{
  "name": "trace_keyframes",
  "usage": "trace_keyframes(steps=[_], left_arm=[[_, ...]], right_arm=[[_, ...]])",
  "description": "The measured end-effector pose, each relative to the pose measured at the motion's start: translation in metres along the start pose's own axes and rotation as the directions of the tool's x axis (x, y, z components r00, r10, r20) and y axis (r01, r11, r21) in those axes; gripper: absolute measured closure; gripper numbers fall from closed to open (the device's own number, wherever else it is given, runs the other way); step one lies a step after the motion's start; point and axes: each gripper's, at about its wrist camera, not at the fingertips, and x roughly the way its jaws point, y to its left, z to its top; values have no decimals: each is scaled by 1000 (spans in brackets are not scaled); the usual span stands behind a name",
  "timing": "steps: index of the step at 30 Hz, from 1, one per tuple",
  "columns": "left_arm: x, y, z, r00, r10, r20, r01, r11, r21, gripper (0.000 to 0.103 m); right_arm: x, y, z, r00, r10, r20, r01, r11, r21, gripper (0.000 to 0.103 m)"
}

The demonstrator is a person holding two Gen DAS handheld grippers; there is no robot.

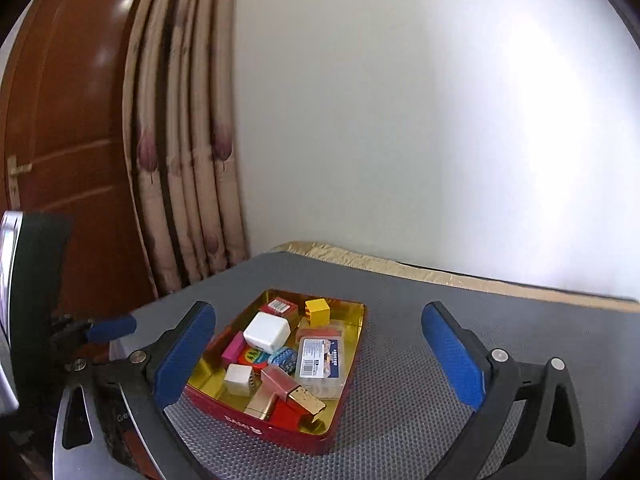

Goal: Organize rigid objects
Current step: 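Open the right tool over the tin and raise both tools away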

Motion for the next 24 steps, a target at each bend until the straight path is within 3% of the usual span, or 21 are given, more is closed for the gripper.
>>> trace_keyframes(steps=[8,24], left_arm=[[-27,3,-3,997,-68,28,69,996,-49,47],[-64,8,-14,994,-71,85,76,996,-52,46]], right_arm=[[-31,-2,0,999,-46,17,45,999,16,1],[-66,16,3,997,-78,23,78,997,15,1]])
